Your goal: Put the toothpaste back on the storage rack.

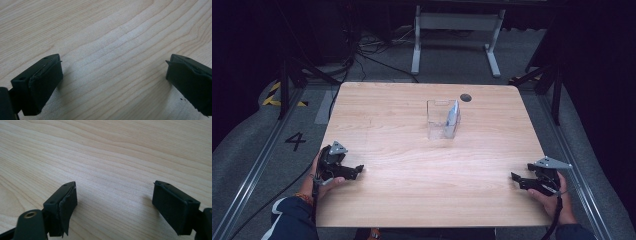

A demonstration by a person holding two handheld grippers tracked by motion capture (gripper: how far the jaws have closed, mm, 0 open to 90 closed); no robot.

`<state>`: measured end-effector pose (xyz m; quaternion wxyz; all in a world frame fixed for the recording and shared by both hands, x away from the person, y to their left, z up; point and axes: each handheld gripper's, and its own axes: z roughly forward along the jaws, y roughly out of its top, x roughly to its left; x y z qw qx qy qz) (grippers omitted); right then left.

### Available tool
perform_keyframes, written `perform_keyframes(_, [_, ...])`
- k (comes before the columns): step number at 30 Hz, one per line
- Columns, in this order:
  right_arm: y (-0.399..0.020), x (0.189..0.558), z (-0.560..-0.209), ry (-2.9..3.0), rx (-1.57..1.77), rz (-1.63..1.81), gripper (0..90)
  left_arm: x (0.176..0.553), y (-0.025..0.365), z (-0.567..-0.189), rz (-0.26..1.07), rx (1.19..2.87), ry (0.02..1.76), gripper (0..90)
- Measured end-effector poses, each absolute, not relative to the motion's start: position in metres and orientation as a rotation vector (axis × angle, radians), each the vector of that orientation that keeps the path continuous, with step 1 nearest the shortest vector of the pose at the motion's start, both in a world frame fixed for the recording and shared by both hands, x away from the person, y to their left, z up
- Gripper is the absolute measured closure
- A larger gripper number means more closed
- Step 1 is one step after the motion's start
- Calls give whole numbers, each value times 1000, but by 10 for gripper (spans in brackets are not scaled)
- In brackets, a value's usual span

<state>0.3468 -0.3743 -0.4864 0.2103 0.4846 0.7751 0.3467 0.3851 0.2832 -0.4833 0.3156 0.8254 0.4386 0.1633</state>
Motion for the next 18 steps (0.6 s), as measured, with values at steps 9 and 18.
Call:
perform_keyframes(9, [-373,346,-486,2143,1360,960,200,386,283,-483,435,2179,1156,6])
perform_keyframes(18, [-372,346,-486,2142,1362,959,199,386,283,-483,434,2179,1156,6])
